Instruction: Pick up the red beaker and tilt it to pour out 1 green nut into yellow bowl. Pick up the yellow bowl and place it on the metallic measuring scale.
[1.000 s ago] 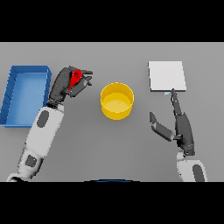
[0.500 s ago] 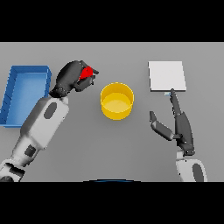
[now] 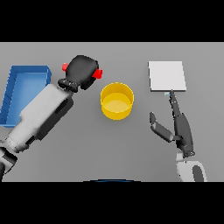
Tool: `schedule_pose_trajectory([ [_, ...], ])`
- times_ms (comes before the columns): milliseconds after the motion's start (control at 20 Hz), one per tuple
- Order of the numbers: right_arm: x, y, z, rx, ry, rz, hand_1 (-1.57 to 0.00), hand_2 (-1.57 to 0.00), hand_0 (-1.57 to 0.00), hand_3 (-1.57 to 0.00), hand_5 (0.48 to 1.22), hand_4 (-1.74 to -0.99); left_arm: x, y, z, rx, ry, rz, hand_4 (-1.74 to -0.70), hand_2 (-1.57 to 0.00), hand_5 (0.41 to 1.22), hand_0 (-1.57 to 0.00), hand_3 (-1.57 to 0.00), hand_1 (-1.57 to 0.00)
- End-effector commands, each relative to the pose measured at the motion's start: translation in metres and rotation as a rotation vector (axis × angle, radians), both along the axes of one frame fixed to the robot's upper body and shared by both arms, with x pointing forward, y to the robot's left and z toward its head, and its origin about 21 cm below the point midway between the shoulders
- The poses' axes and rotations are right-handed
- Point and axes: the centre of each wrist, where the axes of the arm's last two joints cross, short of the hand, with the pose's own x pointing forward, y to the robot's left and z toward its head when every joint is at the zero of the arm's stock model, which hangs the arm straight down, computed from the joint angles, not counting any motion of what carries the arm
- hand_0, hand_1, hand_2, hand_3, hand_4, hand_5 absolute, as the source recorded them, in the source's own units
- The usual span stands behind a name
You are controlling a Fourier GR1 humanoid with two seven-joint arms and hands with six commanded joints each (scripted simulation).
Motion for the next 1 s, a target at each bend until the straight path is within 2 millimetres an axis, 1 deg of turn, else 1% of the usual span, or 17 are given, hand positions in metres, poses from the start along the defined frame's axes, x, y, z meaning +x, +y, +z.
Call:
schedule_pose_trajectory([
  [0,0.0,0.001,-0.001,0.01,0.006,-0.002,0.0,0.0,0.0,0.0,0.702,-1.283,0.001,-0.007,0.001,0.046,-0.007,-0.021,-1.67,-1.57,1.205,-1.57,-1.57,-1.57],
  [100,0.002,0.0,-0.002,0.03,0.009,-0.016,0.0,0.0,0.0,0.0,0.69,-1.287,0.003,-0.017,0.004,0.165,-0.003,-0.07,-1.69,-1.57,1.211,-1.57,-1.39,-1.57],
  [150,0.001,0.002,-0.002,0.035,0.0,-0.008,0.0,0.0,0.0,0.0,0.685,-1.288,0.005,-0.019,0.009,0.219,-0.003,-0.095,-1.69,-1.57,1.213,-1.57,-1.33,-1.57],
  [200,0.0,0.001,-0.006,0.037,0.007,-0.014,0.0,0.0,0.0,0.0,0.678,-1.292,0.006,-0.021,0.012,0.267,-0.013,-0.124,-1.7,-1.57,1.215,-1.57,-1.28,-1.57],
  [250,0.002,0.0,-0.004,0.042,0.004,-0.018,0.0,0.0,0.0,0.0,0.672,-1.294,0.005,-0.03,0.01,0.316,-0.016,-0.16,-1.71,-1.57,1.216,-1.57,-1.34,-1.57],
  [350,0.0,0.001,-0.007,0.066,0.007,-0.017,0.0,0.0,0.0,0.0,0.657,-1.294,0.005,-0.036,0.008,0.405,-0.015,-0.224,-1.72,-1.57,1.218,-1.57,-1.42,-1.57],
  [450,-0.003,0.006,-0.01,0.084,0.006,-0.013,0.0,0.0,0.0,0.0,0.648,-1.291,0.005,-0.039,0.01,0.504,-0.028,-0.263,-1.73,-1.57,1.219,-1.57,-1.47,-1.57],
  [500,0.0,0.003,-0.007,0.08,0.002,-0.021,0.0,0.0,0.0,0.0,0.644,-1.29,0.004,-0.048,0.009,0.554,-0.042,-0.274,-1.73,-1.57,1.219,-1.57,-1.49,-1.57],
  [550,0.002,0.004,-0.005,0.083,0.001,-0.028,0.0,0.0,0.0,0.0,0.64,-1.291,0.003,-0.052,0.007,0.602,-0.054,-0.295,-1.73,-1.57,1.22,-1.57,-1.51,-1.57],
  [650,0.0,0.005,-0.004,0.075,0.005,-0.03,0.0,0.0,0.0,0.0,0.631,-1.293,0.002,-0.055,0.005,0.683,-0.064,-0.319,-1.74,-1.57,1.22,-1.57,-1.53,-1.57],
  [700,0.001,0.007,-0.002,0.073,-0.001,-0.03,0.0,0.0,0.0,0.0,0.631,-1.291,0.005,-0.056,0.008,0.724,-0.073,-0.322,-1.74,-1.57,1.22,-1.57,-1.54,-1.57],
  [800,0.004,0.006,-0.004,0.064,0.018,-0.043,0.0,0.0,0.0,0.0,0.618,-1.286,0.001,-0.065,0.007,0.781,-0.107,-0.352,-1.74,-1.57,1.221,-1.57,-1.55,-1.57],
  [850,0.004,0.005,-0.006,0.056,0.019,-0.045,0.0,0.0,0.0,0.0,0.609,-1.278,0.003,-0.067,0.009,0.814,-0.115,-0.361,-1.74,-1.57,1.221,-1.57,-1.55,-1.57],
  [900,0.005,0.005,-0.008,0.051,0.024,-0.052,0.0,0.0,0.0,0.0,0.6,-1.276,0.004,-0.065,0.01,0.839,-0.121,-0.375,-1.74,-1.57,1.221,-1.57,-1.56,-1.57],
  [950,0.001,0.006,-0.009,0.048,0.022,-0.054,0.0,0.0,0.0,0.0,0.593,-1.276,0.005,-0.067,0.011,0.854,-0.139,-0.381,-1.74,-1.57,1.221,-1.57,-1.56,-1.57],
])
